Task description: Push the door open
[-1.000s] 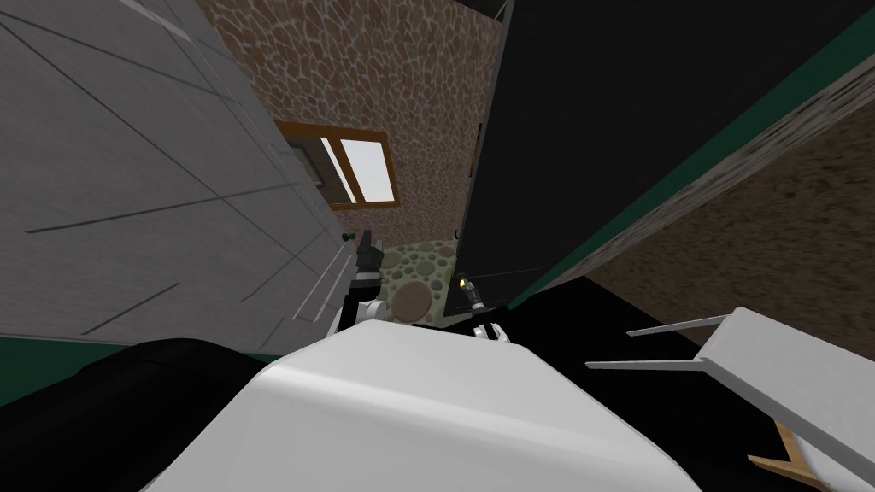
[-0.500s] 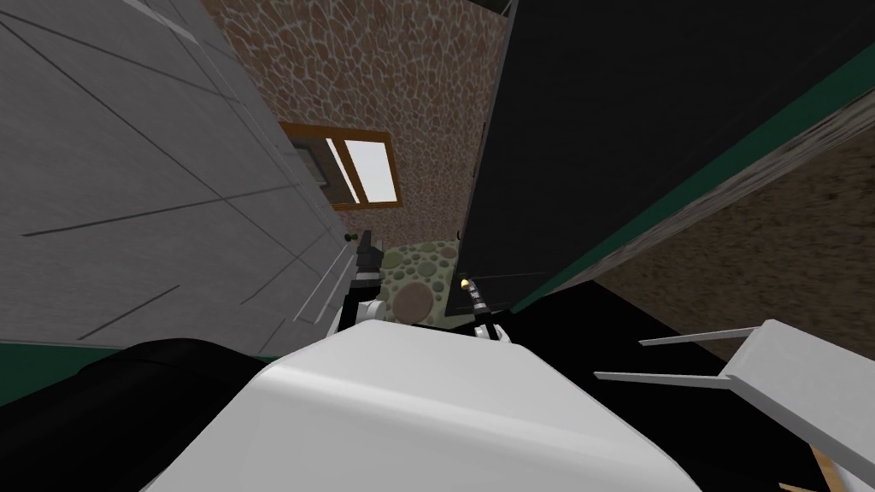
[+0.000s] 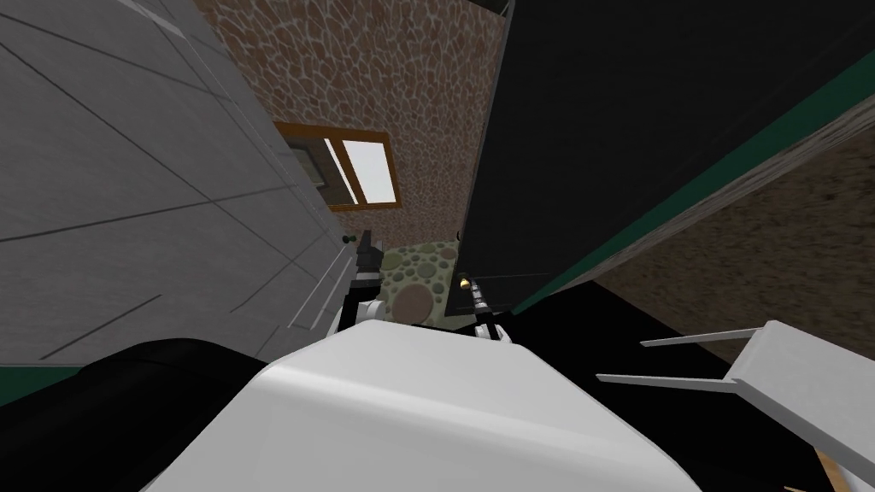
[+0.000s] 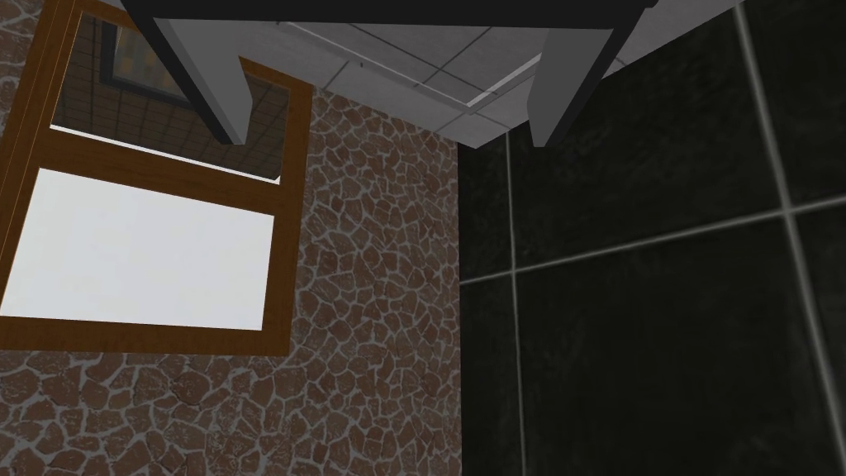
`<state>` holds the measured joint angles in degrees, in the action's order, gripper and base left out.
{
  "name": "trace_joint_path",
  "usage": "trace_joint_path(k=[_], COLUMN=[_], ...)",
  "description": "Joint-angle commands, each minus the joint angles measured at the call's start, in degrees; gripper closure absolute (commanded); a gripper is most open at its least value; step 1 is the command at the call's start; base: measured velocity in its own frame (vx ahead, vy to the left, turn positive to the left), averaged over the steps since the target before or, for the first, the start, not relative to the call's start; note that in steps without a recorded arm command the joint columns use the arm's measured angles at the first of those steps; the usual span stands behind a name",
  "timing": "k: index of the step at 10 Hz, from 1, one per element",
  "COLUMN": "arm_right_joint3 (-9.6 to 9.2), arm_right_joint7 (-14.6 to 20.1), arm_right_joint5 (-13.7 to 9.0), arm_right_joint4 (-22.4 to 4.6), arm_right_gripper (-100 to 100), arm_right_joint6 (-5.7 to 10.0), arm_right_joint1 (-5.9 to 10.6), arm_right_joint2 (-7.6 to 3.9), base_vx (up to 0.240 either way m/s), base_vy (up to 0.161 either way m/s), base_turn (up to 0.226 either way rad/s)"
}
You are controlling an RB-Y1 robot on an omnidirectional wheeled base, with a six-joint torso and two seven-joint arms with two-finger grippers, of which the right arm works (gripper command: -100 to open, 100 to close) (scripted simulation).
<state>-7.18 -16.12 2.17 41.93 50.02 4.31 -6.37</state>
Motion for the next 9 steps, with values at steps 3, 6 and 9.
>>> trace_joint_path(k=[3, 6, 9], arm_right_joint3=[-3.66, -6.66, -10.21], arm_right_joint7=[-4.8, -8.35, -12.54], arm_right_joint5=[0.11, 0.05, -0.01], arm_right_joint4=[1.16, 1.55, 2.02], arm_right_gripper=[-100, -100, -100], arm_right_joint6=[-0.21, -0.13, -0.04], arm_right_joint1=[-0.01, 0.34, 0.75], arm_right_joint2=[-0.87, -1.59, -2.44], base_vx=[0.002, 0.007, 0.01], base_vy=[0.007, 0.006, 0.01], base_turn=[-0.25, -0.195, -0.21])
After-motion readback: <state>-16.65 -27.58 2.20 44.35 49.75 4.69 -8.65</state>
